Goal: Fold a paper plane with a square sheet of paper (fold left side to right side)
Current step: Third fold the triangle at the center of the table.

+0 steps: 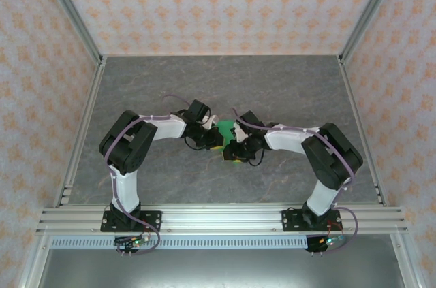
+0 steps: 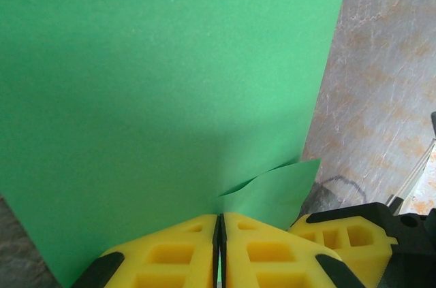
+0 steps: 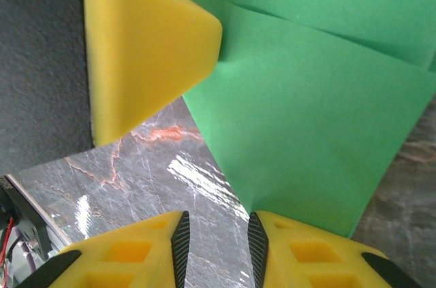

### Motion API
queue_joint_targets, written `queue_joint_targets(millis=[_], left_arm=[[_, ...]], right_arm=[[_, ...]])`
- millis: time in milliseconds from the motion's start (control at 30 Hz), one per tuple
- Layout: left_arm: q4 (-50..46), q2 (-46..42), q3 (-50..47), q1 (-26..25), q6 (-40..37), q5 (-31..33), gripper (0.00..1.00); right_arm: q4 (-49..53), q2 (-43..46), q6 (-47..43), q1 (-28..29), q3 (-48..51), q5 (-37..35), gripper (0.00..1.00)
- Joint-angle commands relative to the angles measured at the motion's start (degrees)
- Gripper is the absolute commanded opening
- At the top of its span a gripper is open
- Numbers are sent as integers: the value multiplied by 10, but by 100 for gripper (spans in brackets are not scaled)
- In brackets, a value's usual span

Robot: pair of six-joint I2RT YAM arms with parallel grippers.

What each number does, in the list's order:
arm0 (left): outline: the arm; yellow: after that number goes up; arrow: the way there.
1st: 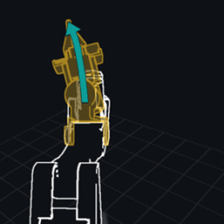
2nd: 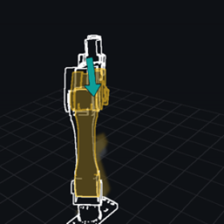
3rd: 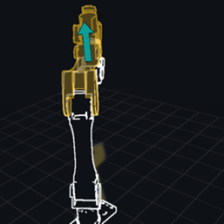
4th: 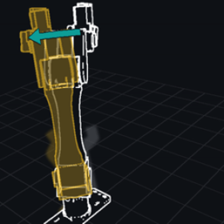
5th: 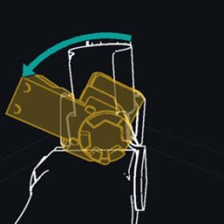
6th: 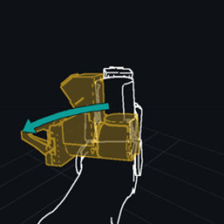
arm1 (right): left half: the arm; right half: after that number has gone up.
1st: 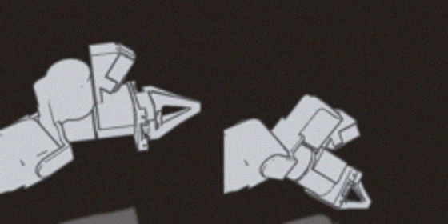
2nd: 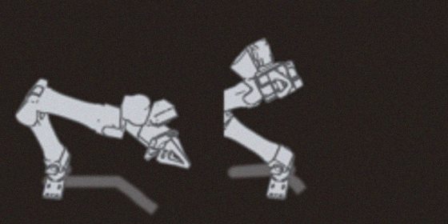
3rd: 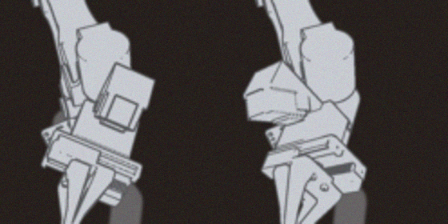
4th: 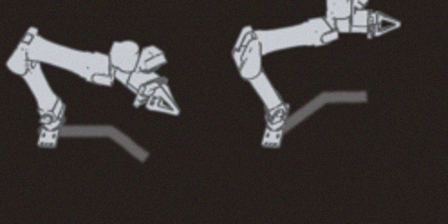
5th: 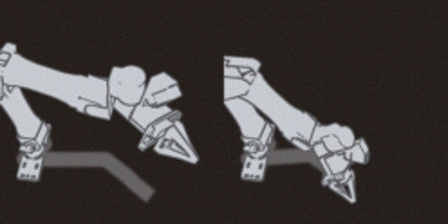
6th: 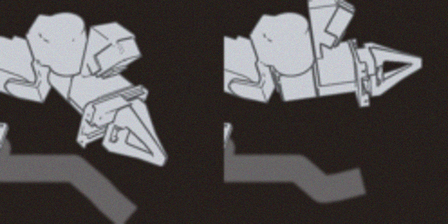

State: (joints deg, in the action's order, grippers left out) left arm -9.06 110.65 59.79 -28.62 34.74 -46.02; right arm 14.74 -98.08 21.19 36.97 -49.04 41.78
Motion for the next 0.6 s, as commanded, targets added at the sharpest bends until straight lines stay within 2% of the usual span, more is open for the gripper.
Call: queue_joint_targets(millis=[0,333,567], left_arm=[[-45,18,-2,-3,-11,63,11],[-48,16,1,-3,-12,67,11],[-45,8,3,-3,-11,60,11]], right_arm=[[106,9,-9,1,43,-31,33],[182,63,-32,1,61,-63,33],[144,134,5,1,24,-62,30]])
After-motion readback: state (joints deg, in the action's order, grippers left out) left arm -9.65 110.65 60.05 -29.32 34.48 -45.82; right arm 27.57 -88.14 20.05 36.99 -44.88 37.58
